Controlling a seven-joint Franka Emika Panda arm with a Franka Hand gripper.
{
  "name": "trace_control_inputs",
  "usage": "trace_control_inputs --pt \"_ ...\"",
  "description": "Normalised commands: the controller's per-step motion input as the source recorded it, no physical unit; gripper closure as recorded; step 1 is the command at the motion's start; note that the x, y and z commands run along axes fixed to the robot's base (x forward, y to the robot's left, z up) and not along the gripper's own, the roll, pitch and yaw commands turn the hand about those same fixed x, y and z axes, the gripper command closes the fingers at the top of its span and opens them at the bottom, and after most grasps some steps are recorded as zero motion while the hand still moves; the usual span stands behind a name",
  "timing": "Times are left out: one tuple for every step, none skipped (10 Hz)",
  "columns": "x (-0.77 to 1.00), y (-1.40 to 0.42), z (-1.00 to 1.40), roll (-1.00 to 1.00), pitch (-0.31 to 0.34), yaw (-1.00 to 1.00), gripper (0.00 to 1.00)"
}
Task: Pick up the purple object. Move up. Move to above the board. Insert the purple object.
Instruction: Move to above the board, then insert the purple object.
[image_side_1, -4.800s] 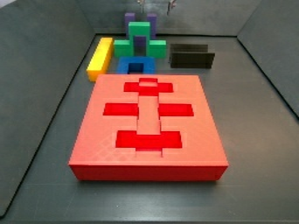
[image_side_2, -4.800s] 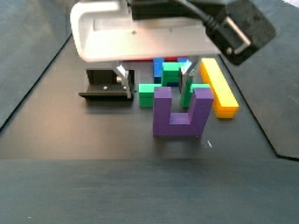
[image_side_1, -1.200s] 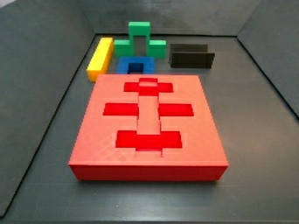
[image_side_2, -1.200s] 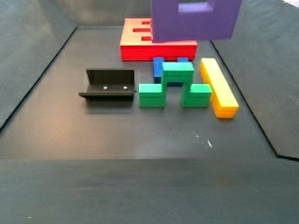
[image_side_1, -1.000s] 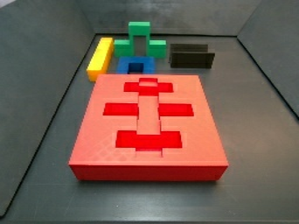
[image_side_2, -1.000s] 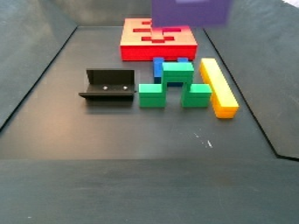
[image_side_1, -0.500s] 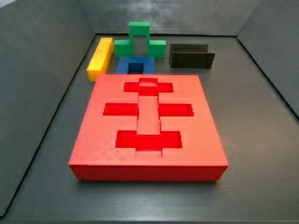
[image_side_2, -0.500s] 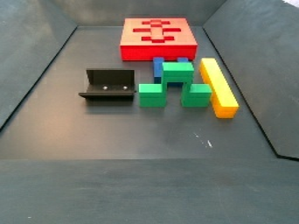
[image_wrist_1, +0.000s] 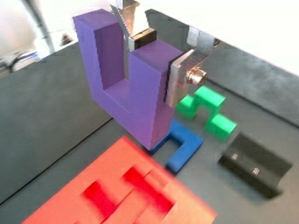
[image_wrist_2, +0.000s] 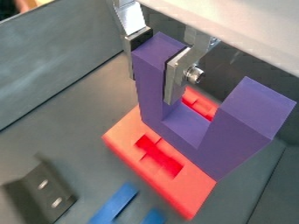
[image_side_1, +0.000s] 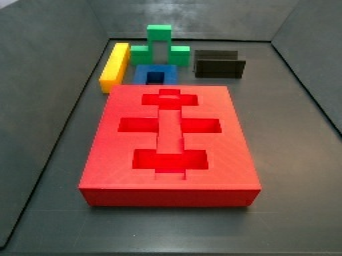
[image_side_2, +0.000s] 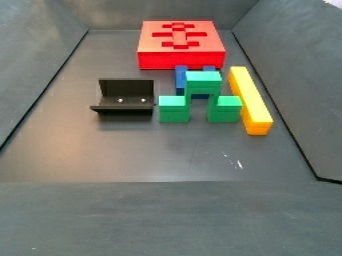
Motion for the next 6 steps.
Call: trace_control_inputs --pt "-0.04 -0.90 0.14 0.00 0.083 0.01 1.00" --pt "0.01 -0.52 0.09 0.00 0.113 0.01 1.00" --pt "0.05 -0.24 0.05 0.00 0.133 0.01 1.00" --pt "0.00 0.00 -0.02 0.00 0.000 0.00 1.00" --pt "0.12 -0.45 -0.24 0.02 -0.076 -0.03 1.00" --pt "0.48 -0.83 -0.33 0.05 -0.106 -0.13 1.00"
